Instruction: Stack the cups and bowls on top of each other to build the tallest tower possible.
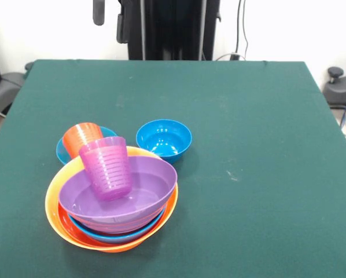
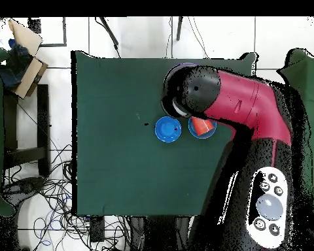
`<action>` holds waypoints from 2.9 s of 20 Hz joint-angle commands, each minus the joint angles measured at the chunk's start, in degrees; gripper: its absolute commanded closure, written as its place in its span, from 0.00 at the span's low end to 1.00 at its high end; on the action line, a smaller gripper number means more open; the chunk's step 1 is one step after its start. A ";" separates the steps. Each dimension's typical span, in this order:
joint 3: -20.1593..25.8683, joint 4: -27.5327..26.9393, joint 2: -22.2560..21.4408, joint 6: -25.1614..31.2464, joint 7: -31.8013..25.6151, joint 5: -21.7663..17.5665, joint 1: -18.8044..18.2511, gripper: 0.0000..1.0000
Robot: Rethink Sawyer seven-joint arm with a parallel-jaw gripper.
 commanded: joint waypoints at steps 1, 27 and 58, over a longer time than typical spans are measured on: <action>6.60 5.79 -2.10 -1.94 -11.78 -1.95 -3.53 0.00; 12.09 -26.36 23.15 -7.28 -6.25 -4.50 0.58 0.00; 20.34 -22.22 27.82 -13.06 -23.61 -7.80 -4.40 0.00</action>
